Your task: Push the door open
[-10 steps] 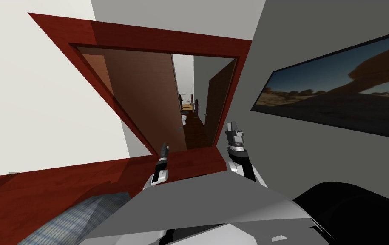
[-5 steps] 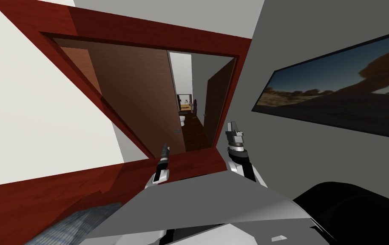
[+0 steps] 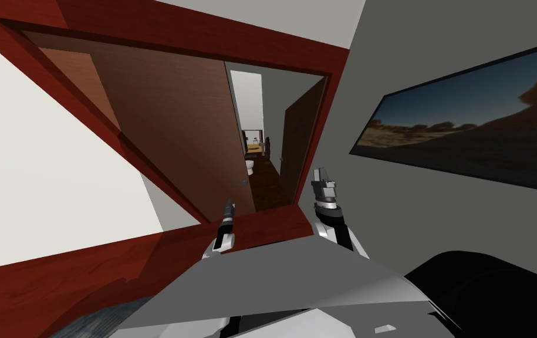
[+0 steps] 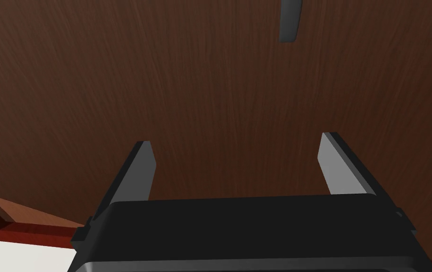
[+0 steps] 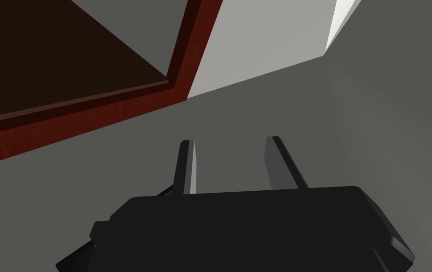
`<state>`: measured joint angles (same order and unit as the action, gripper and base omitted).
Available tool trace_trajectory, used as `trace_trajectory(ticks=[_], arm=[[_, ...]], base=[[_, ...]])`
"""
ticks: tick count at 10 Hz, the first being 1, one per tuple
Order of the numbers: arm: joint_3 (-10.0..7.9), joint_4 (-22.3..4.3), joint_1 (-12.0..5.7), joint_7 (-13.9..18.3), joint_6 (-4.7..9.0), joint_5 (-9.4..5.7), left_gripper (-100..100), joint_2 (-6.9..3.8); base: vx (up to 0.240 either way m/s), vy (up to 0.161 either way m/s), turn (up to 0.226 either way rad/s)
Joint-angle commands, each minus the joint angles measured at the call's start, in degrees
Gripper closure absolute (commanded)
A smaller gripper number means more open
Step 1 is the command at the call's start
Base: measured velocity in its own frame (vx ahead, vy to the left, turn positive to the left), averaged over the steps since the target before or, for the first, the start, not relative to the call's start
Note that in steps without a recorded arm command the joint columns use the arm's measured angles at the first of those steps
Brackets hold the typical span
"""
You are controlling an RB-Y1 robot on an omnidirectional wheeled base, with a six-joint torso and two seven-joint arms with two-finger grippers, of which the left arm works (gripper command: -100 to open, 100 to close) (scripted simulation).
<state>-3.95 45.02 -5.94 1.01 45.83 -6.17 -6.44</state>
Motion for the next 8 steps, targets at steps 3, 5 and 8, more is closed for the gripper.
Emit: trace_trajectory(ticks=[3,5,8], arm=[[0.01,-4.4,-1.98,-0.3,0.66,-0.67,-100,0.01],[0.01,-6.7,-3.03,-0.5,0.95,-1.03,-100,0.03],[0.01,-10.3,-4.72,-0.7,1.44,-1.60,-100,0.09]], base=[[0.088,0.014,-0.048],[0.080,0.015,-0.055],[0.099,0.021,-0.057]])
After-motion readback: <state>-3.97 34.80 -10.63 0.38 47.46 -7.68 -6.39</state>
